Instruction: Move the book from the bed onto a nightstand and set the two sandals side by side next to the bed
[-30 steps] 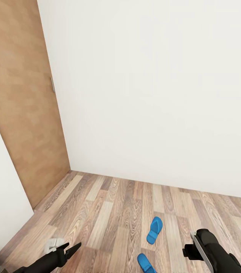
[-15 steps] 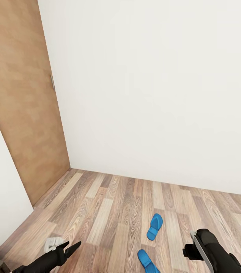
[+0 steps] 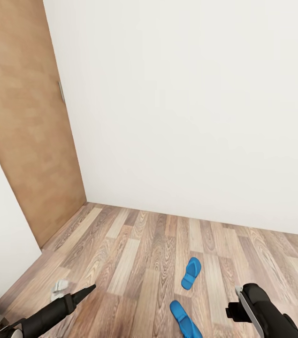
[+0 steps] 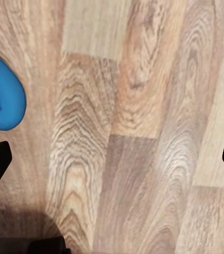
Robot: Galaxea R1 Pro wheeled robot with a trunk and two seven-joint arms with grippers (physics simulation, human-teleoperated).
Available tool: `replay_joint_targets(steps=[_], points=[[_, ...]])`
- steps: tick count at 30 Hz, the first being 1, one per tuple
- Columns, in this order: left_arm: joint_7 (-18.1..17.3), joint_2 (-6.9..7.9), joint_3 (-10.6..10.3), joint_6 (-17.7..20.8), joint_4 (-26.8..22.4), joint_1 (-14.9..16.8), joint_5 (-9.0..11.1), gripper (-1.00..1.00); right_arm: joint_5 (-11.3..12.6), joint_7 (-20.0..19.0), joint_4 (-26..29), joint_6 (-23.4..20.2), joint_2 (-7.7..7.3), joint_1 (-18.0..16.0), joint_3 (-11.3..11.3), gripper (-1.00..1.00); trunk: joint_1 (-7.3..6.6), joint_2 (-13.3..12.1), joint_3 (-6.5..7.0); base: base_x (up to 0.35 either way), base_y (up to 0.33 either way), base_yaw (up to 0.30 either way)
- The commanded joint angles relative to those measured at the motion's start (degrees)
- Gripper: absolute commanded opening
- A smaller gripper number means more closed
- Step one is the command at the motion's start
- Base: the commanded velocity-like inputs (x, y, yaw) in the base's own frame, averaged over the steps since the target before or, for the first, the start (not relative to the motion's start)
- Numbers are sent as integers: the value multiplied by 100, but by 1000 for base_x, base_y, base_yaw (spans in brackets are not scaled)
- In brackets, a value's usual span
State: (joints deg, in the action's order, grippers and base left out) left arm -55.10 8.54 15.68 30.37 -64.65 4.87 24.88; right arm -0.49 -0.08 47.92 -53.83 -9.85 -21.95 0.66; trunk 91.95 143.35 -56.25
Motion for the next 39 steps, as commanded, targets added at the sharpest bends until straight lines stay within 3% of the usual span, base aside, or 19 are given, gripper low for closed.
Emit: replay_joint_targets(steps=[1, 8, 39], points=[[-139, 16, 7, 46, 65, 3, 33, 100, -4, -1, 6, -23, 1, -2, 4, 100, 1, 4, -29, 0, 0, 0], [-387, 36, 6, 27, 249, 5, 12, 100, 3, -1, 8, -23, 1, -2, 2, 100, 19, 13, -184, 0, 0, 0], [-397, 28, -27, -6, 400, 5, -11, 100, 14, -1, 15, -26, -17, -2, 1, 100, 99, 55, -870, 0, 0, 0]])
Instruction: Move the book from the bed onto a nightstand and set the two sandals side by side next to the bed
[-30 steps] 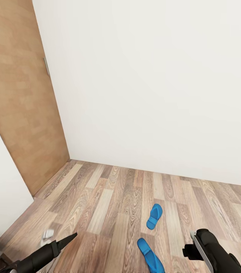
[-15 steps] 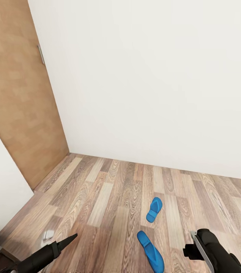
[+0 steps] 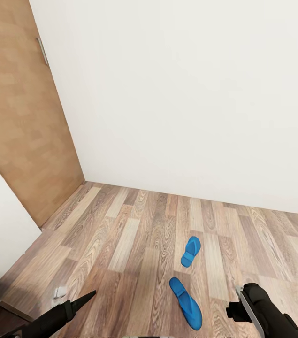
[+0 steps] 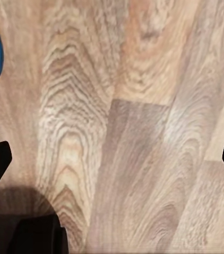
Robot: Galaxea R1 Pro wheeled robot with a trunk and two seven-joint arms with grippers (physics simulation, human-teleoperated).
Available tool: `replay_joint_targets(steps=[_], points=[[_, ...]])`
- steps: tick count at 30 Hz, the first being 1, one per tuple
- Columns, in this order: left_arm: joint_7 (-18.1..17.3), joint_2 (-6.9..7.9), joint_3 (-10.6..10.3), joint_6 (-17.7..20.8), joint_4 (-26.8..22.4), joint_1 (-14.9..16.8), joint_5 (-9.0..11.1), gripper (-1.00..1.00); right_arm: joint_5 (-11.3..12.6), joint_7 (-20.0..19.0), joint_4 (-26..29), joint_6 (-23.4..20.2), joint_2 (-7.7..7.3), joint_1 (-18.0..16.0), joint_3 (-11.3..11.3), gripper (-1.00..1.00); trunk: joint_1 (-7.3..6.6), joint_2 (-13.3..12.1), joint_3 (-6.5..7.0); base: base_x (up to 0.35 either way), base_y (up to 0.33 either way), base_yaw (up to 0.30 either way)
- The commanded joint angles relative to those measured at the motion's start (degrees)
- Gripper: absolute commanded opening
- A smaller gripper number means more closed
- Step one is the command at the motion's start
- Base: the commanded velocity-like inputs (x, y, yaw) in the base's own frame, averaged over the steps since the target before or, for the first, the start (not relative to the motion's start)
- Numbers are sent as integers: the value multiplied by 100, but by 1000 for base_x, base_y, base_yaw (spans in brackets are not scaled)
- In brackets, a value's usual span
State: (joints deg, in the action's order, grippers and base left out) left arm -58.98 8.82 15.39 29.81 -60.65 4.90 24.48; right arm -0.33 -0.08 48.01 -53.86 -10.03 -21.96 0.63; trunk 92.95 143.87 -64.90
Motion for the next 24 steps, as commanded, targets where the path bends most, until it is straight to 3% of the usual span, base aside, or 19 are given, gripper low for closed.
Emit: replay_joint_targets(steps=[1, 24], points=[[-8, -1, -2, 37, 0, 2, 28, 100, -3, -1, 6, -24, 4, -2, 3, 100, 1, 4, -28, 0, 0, 0], [-13, -3, -4, -46, 0, 2, 30, 100, -23, -1, 6, -24, 18, -2, -8, 100, 60, 34, -537, 0, 0, 0]])
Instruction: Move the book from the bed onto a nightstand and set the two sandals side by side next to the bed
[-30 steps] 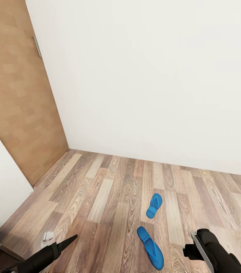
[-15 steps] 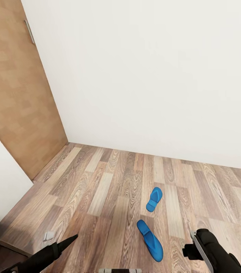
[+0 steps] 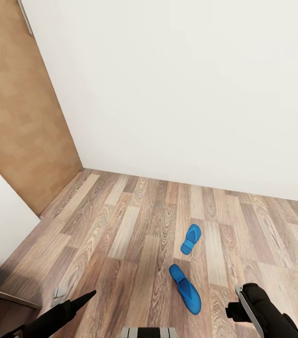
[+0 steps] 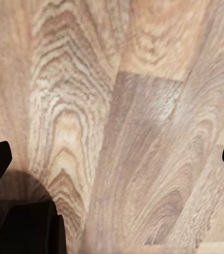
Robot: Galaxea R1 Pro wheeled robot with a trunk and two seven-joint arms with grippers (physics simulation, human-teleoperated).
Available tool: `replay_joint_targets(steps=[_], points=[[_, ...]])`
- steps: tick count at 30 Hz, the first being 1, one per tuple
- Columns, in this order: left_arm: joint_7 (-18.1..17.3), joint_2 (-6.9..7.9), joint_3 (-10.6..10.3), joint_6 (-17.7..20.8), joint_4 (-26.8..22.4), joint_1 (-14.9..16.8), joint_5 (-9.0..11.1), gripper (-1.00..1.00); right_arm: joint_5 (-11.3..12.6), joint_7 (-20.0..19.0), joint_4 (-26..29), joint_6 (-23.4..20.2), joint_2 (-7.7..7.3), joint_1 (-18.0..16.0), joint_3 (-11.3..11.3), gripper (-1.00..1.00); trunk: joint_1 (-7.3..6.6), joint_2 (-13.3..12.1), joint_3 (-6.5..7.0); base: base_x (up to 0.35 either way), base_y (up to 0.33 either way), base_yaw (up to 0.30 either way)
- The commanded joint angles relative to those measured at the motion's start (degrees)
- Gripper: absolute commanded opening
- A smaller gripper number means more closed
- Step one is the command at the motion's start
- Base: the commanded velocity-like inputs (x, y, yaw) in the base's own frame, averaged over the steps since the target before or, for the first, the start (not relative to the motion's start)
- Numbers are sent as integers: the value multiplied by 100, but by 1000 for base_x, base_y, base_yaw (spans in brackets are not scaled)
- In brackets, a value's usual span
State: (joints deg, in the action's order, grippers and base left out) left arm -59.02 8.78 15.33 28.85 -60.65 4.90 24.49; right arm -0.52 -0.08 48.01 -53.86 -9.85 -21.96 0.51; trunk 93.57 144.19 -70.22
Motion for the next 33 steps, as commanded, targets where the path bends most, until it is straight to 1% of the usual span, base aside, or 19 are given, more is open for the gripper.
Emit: replay_joint_targets(steps=[1, 10, 32, 33], points=[[-9, 1, 1, 51, 0, 2, 30, 100, -6, -1, 6, -24, 1, -2, 6, 100, 1, 3, -27, 0, 0, 0], [-10, 1, 4, 51, 0, 2, 30, 100, -2, -1, 6, -26, -23, -2, 10, 100, 24, 15, -227, 0, 0, 0], [-31, -4, 16, 79, -39, 4, 61, 100, -9, 3, 6, -24, 0, -2, 3, 100, 81, 45, -714, 0, 0, 0], [-31, -5, 18, 84, -47, 8, 69, 100, -9, 8, 6, -24, 1, -2, 2, 100, 81, 45, -714, 0, 0, 0]])
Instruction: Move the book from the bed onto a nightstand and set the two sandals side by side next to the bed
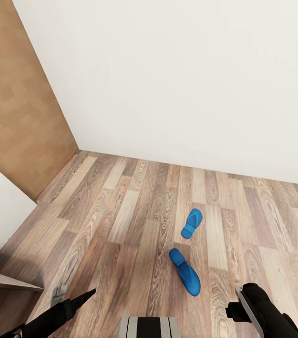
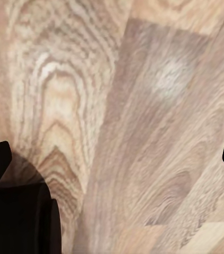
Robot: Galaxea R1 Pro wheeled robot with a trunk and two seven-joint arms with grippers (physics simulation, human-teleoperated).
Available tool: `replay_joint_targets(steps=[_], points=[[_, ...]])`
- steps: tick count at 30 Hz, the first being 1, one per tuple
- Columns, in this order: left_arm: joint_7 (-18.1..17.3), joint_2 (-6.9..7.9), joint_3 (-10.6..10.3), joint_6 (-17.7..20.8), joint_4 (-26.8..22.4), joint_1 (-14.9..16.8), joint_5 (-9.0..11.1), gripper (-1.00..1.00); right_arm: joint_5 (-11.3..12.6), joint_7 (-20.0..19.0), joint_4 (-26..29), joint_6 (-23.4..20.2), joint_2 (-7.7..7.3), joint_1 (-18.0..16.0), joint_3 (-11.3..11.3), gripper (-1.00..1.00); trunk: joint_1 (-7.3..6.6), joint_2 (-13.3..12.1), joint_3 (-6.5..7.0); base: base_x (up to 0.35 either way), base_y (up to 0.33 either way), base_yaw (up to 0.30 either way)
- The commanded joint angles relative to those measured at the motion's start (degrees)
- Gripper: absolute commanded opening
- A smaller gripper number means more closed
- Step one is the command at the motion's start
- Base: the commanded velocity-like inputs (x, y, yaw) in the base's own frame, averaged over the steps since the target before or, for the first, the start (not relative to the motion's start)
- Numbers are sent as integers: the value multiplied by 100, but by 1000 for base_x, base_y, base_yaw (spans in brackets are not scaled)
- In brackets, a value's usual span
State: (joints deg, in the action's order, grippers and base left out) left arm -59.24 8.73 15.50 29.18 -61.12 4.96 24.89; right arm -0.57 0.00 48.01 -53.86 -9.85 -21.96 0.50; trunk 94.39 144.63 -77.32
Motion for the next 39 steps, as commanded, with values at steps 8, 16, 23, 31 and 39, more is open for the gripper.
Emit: replay_joint_targets(steps=[8, 16, 23, 31, 39], points=[[-20, 12, 14, 78, -17, 258, 341, 100, -4, 8, -1, -22, 1, -1, 3, 100, -1, 1, -4, 0, 0, 0], [10, 36, 27, 67, 5, 293, 719, 100, -4, 9, -2, -22, -1, -1, 5, 100, 2, 3, -26, 0, 0, 0], [31, 31, 10, -6, 419, 296, 684, 100, -4, 9, -2, -20, 8, -1, 3, 100, 20, 12, -181, 0, 0, 0], [27, 33, 15, -19, 500, 296, 667, 100, -7, 9, -2, -22, 17, -1, 3, 100, 40, 23, -358, 0, 0, 0], [26, 33, 15, -26, 509, 295, 659, 100, -4, 9, -2, -23, 18, -1, 9, 100, 61, 34, -536, 0, 0, 0]])
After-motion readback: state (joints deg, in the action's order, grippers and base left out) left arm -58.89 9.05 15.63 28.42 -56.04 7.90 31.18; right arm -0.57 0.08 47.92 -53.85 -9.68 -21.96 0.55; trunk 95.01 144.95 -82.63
